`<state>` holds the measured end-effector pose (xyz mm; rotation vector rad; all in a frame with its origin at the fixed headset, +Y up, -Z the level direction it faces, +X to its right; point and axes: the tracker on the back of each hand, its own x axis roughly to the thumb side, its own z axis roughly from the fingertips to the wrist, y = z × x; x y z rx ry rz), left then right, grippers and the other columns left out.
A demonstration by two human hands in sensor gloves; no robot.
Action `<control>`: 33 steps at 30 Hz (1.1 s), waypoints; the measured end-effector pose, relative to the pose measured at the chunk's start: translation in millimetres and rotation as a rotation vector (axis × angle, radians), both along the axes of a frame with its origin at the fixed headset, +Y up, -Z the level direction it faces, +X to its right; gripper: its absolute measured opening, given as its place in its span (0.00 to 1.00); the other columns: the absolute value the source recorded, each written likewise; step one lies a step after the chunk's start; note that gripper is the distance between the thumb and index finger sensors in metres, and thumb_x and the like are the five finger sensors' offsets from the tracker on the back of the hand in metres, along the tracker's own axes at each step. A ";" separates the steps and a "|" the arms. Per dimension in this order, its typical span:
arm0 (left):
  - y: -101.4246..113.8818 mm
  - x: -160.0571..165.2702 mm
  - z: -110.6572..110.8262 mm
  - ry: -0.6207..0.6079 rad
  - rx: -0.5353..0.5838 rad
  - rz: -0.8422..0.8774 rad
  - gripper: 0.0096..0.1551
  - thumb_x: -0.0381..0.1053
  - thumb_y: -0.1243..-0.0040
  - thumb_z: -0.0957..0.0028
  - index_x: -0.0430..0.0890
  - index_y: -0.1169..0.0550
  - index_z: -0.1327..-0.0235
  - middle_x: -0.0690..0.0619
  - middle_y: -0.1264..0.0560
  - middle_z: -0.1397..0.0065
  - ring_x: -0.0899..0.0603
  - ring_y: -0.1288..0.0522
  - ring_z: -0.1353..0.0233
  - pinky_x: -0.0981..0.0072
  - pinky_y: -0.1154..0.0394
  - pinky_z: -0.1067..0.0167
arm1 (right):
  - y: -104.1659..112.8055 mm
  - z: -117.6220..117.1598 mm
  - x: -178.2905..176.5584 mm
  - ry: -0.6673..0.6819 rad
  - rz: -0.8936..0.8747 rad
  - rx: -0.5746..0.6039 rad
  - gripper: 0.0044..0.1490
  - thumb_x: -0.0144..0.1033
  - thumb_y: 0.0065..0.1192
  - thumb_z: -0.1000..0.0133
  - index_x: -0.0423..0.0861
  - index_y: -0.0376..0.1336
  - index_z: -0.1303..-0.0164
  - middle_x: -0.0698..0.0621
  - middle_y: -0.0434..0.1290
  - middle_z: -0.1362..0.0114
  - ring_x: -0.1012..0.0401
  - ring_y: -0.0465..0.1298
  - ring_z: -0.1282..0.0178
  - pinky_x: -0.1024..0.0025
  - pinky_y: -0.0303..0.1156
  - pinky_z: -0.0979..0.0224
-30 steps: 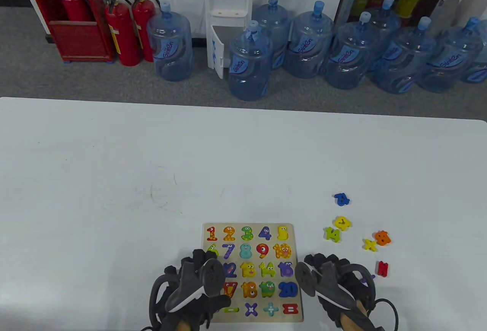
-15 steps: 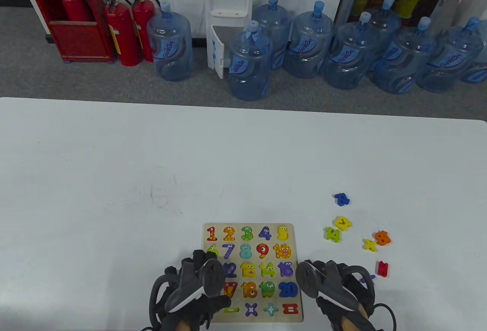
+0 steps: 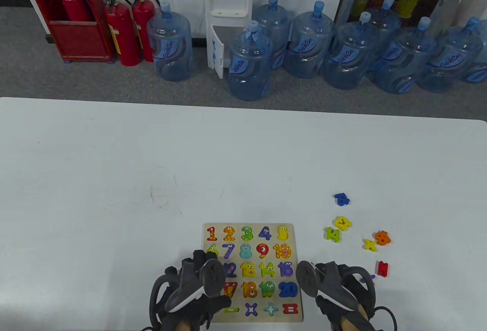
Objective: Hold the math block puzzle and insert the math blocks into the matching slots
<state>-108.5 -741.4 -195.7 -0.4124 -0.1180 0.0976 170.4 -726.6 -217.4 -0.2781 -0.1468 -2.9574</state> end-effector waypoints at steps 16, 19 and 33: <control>0.5 -0.3 -0.1 0.005 0.014 0.001 0.62 0.71 0.41 0.69 0.49 0.51 0.25 0.45 0.55 0.20 0.29 0.46 0.18 0.21 0.46 0.30 | -1.1 4.6 -5.4 0.081 0.090 0.000 0.41 0.33 0.72 0.66 0.58 0.64 0.38 0.54 0.68 0.29 0.55 0.76 0.35 0.57 0.73 0.34; 2.7 1.4 2.1 -0.008 0.043 -0.006 0.62 0.71 0.41 0.69 0.49 0.51 0.25 0.45 0.55 0.20 0.29 0.47 0.18 0.21 0.46 0.30 | -5.7 0.7 -8.5 0.078 0.200 0.028 0.40 0.36 0.70 0.66 0.56 0.64 0.39 0.52 0.69 0.31 0.58 0.79 0.41 0.61 0.75 0.38; 20.2 7.1 14.3 0.027 0.206 0.014 0.62 0.71 0.41 0.69 0.49 0.50 0.24 0.45 0.54 0.19 0.28 0.46 0.18 0.20 0.45 0.30 | -6.5 -0.7 -7.1 0.115 0.345 0.042 0.46 0.53 0.56 0.66 0.47 0.62 0.36 0.46 0.73 0.37 0.56 0.81 0.49 0.61 0.76 0.44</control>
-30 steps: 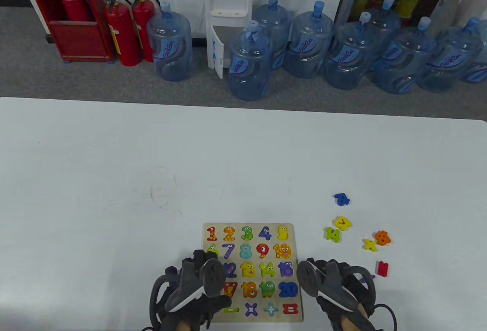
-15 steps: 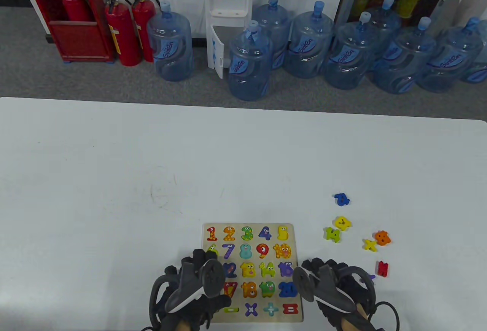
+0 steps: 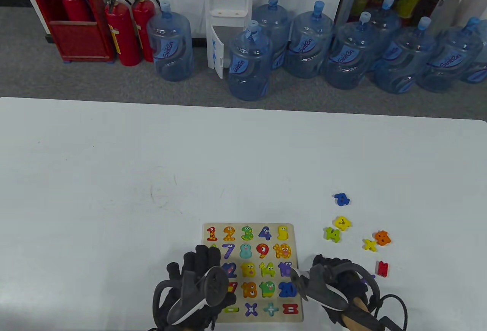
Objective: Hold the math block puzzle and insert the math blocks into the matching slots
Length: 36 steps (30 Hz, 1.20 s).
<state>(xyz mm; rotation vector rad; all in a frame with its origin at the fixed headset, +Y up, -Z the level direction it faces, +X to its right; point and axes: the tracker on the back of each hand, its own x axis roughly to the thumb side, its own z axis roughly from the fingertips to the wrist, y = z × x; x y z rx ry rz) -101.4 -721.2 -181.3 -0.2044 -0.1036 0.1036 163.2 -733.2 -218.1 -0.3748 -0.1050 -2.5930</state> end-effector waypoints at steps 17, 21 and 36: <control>-4.5 -10.6 -5.5 0.148 -0.089 -0.096 0.61 0.71 0.41 0.69 0.49 0.49 0.24 0.45 0.53 0.19 0.29 0.44 0.18 0.20 0.45 0.30 | -2.0 5.0 -11.1 0.180 -0.030 -0.098 0.43 0.40 0.63 0.63 0.46 0.59 0.34 0.44 0.69 0.34 0.53 0.81 0.47 0.62 0.77 0.44; 2.0 -12.4 -3.0 0.144 -0.083 -0.083 0.61 0.71 0.41 0.69 0.49 0.49 0.24 0.45 0.53 0.19 0.29 0.45 0.18 0.20 0.45 0.30 | -3.1 4.6 -7.7 0.166 -0.022 -0.078 0.43 0.44 0.60 0.63 0.46 0.59 0.34 0.44 0.70 0.35 0.54 0.82 0.49 0.64 0.78 0.46; 6.0 -19.3 -18.6 0.047 -0.073 -0.181 0.62 0.72 0.41 0.68 0.50 0.50 0.23 0.46 0.54 0.18 0.29 0.46 0.17 0.20 0.47 0.29 | -2.0 -0.4 5.9 -0.029 -0.159 -0.071 0.48 0.34 0.74 0.70 0.55 0.60 0.36 0.52 0.68 0.33 0.59 0.79 0.44 0.65 0.76 0.39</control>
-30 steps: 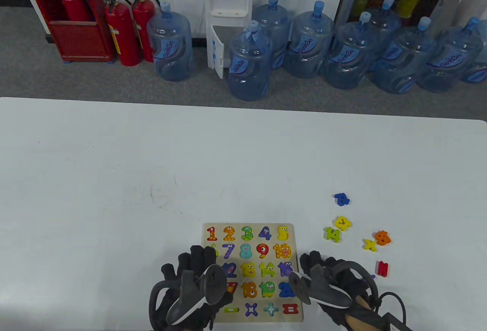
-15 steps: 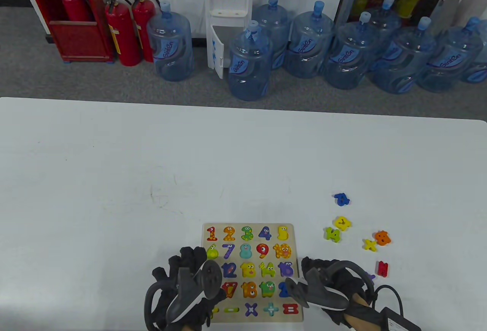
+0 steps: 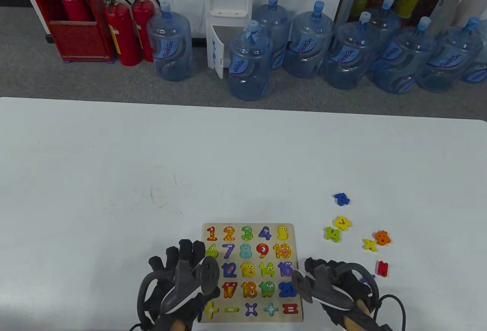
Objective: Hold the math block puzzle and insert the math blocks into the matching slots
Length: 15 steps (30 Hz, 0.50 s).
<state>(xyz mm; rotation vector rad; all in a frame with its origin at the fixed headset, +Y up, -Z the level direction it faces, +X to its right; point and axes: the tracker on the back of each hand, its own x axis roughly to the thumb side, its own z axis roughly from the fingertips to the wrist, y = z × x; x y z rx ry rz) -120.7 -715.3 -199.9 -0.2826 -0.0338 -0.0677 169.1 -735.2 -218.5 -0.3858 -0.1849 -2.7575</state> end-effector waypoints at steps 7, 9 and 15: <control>-8.9 -4.7 -9.7 -0.038 -0.082 0.120 0.61 0.72 0.42 0.67 0.51 0.51 0.23 0.47 0.54 0.18 0.29 0.46 0.16 0.20 0.47 0.28 | -1.2 -1.2 -3.3 -0.109 -0.014 0.031 0.46 0.35 0.72 0.69 0.55 0.60 0.36 0.53 0.69 0.33 0.60 0.79 0.44 0.64 0.75 0.37; -8.1 -5.5 -9.4 -0.036 -0.068 0.121 0.61 0.72 0.41 0.67 0.51 0.50 0.23 0.46 0.53 0.18 0.29 0.46 0.17 0.20 0.47 0.28 | -2.7 -0.1 -1.9 -0.117 -0.049 0.056 0.46 0.34 0.71 0.69 0.54 0.60 0.36 0.52 0.69 0.32 0.59 0.79 0.44 0.63 0.75 0.37; -8.3 -4.1 -8.8 -0.039 -0.066 0.115 0.61 0.72 0.42 0.67 0.50 0.50 0.23 0.46 0.53 0.18 0.29 0.46 0.17 0.21 0.46 0.29 | 5.2 -1.0 -2.4 -0.116 -0.133 0.058 0.45 0.35 0.72 0.68 0.53 0.61 0.35 0.51 0.69 0.32 0.60 0.80 0.44 0.60 0.74 0.36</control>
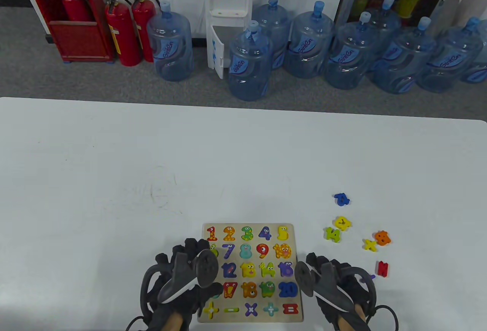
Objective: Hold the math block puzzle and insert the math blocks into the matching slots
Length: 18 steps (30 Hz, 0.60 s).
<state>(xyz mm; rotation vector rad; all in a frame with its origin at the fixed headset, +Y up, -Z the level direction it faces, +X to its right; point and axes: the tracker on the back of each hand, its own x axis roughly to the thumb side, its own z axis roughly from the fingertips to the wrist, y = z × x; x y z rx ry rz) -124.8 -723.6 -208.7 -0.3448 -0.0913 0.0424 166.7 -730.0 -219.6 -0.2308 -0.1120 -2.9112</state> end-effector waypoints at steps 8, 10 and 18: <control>-0.2 4.5 13.5 -0.033 0.025 0.033 0.61 0.71 0.42 0.68 0.50 0.50 0.23 0.45 0.53 0.19 0.29 0.46 0.18 0.21 0.46 0.29 | 9.2 -9.4 -36.3 0.125 -0.111 -0.024 0.44 0.36 0.72 0.67 0.52 0.62 0.35 0.50 0.69 0.31 0.58 0.79 0.43 0.59 0.74 0.36; 0.3 4.1 16.8 -0.032 0.047 0.033 0.61 0.71 0.42 0.68 0.50 0.50 0.24 0.45 0.53 0.19 0.29 0.46 0.18 0.21 0.46 0.29 | 7.6 -14.4 -44.6 0.140 -0.098 -0.058 0.44 0.36 0.72 0.65 0.52 0.62 0.35 0.50 0.69 0.31 0.58 0.79 0.43 0.58 0.74 0.36; -4.4 -5.5 15.9 0.031 0.030 0.058 0.61 0.71 0.41 0.68 0.50 0.50 0.24 0.46 0.53 0.19 0.29 0.45 0.18 0.21 0.46 0.30 | 11.3 -28.0 -52.8 0.216 -0.104 -0.097 0.43 0.37 0.73 0.67 0.52 0.63 0.36 0.49 0.71 0.33 0.57 0.80 0.44 0.58 0.74 0.36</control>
